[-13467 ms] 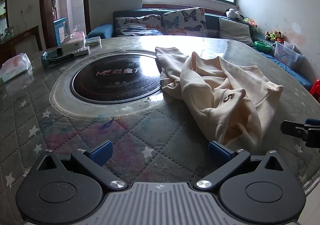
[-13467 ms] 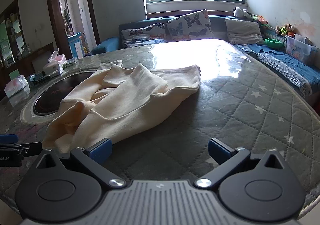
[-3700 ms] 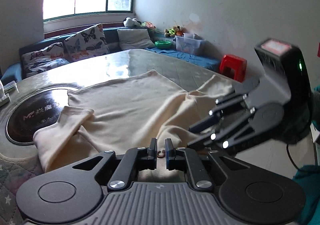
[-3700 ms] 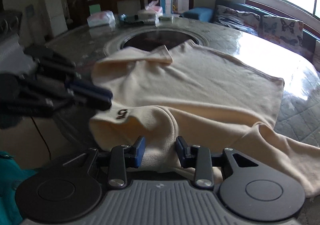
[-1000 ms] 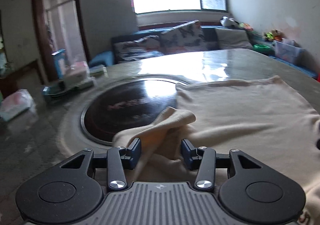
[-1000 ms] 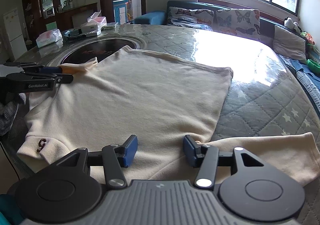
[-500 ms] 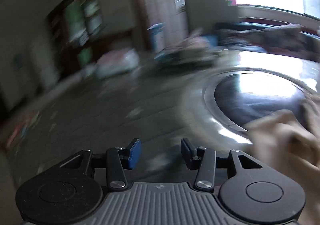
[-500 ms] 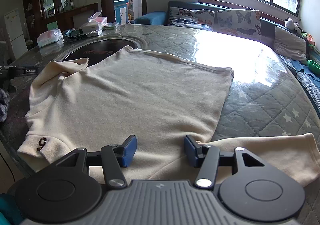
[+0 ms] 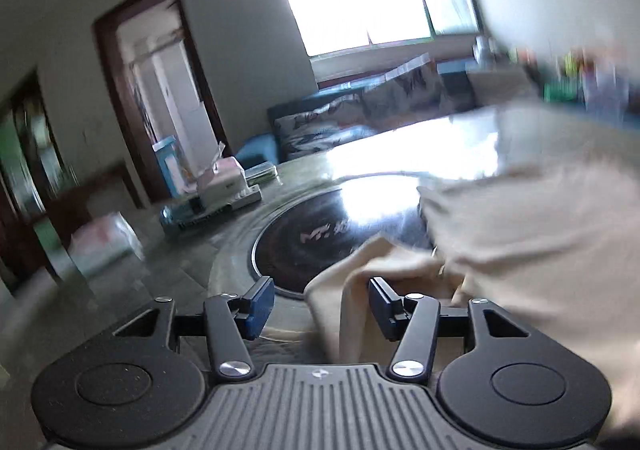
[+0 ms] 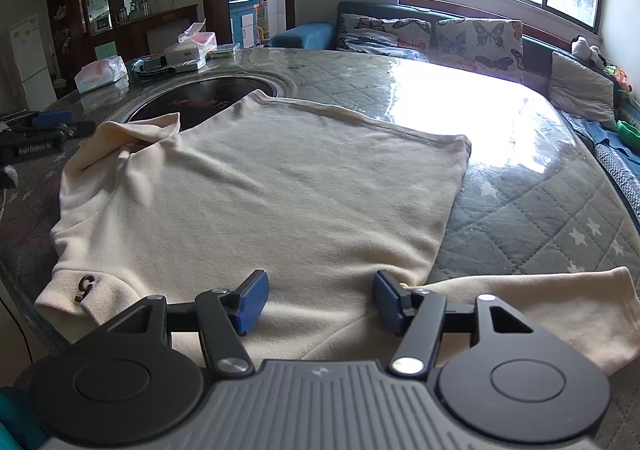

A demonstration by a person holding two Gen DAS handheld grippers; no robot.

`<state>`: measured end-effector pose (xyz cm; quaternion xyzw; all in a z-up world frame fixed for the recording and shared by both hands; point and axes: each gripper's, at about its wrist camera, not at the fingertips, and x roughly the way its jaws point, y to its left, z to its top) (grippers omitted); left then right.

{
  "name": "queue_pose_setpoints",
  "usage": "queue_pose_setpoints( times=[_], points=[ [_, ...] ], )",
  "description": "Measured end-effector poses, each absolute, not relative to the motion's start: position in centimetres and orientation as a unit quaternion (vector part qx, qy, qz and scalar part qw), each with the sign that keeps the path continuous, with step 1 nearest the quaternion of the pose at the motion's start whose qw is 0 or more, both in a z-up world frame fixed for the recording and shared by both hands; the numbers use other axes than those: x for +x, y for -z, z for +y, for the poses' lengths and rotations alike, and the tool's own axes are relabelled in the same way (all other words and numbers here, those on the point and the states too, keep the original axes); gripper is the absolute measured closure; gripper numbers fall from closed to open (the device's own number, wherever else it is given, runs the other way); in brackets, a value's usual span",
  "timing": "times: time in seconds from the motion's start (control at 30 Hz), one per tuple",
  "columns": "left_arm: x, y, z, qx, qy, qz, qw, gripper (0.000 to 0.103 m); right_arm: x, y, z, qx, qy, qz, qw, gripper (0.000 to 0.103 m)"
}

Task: Fold clothes

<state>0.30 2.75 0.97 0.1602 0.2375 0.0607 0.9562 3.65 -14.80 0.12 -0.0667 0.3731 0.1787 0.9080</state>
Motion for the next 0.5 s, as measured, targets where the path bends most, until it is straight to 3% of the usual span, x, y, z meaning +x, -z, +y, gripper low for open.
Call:
queue_pose_setpoints(
  times=[0.17, 0.5],
  points=[
    [1.7, 1.0, 1.2, 0.242, -0.091, 0.266, 0.929, 0.046, 3.6, -0.1, -14.9, -0.065, -0.181, 0.37, 0.909, 0.042],
    [3.6, 0.9, 7.6, 0.142, -0.255, 0.297, 0.909, 0.046, 3.6, 0.0, -15.0, -0.064, -0.183, 0.368, 0.909, 0.042]
  ],
)
